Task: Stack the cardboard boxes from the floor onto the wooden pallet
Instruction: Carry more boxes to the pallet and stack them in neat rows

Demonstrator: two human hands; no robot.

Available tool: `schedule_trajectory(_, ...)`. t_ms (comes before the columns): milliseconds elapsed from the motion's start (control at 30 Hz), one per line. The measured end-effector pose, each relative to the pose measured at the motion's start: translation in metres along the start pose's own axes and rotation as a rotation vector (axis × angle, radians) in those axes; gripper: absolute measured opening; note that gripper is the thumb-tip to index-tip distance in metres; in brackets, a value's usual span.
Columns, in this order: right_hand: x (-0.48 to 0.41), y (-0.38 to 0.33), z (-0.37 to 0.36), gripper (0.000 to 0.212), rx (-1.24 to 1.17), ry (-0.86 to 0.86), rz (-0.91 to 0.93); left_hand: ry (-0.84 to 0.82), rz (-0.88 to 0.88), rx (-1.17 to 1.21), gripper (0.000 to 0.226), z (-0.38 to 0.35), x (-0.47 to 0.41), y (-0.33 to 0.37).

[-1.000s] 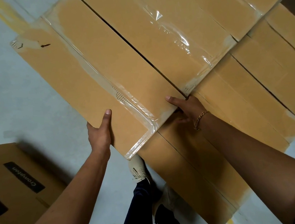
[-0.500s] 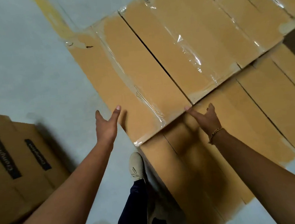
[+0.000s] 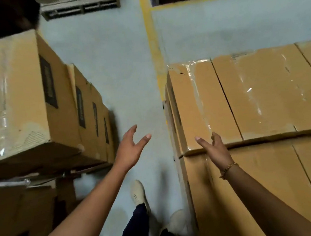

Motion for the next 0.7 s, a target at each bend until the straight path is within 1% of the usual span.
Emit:
schedule_trajectory(167, 0.038, -0.079, -0.073, 0.093, 0.066, -0.172, 0.117, 0.095, -0.065, -0.002, 0.064, 0.106, 0.049, 0.021)
schedule_trajectory(300, 0.059, -0.142, -0.135, 0.089, 0.144, -0.266, 0.208, 0.113, -0.062, 0.086, 0.048, 0.18, 0.077, 0.028)
schedule_trajectory(367, 0.066, -0.171, -0.166, 0.086, 0.181, -0.29, 0.245, 0.131, -0.065, 0.117, 0.037, 0.214, 0.087, 0.028)
schedule_trajectory(467, 0.078, -0.214, -0.217, 0.082, 0.166, -0.339, 0.275, 0.179, -0.11, 0.182, 0.023, 0.266, 0.096, 0.025)
schedule_trajectory(533, 0.086, -0.243, -0.253, 0.078, 0.154, -0.367, 0.29, 0.265, -0.134, 0.201, 0.016, 0.308, 0.095, 0.02)
schedule_trajectory(600, 0.092, -0.269, -0.289, 0.077, 0.146, -0.39, 0.302, 0.41, -0.139, 0.15, 0.015, 0.358, 0.089, 0.01)
schedule_trajectory(700, 0.097, -0.3, -0.341, 0.078, 0.157, -0.4, 0.307, 0.546, -0.096, 0.052, 0.029, 0.429, 0.065, -0.018)
Point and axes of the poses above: each hand's wrist, its own x-axis away from the middle knuckle, its own z-axis out of the back of the hand, y = z × x, the point moved 8 cm from there along -x, towards the middle knuckle, and after that the axes turned 6 degrees about x, right-handed, at the moved point
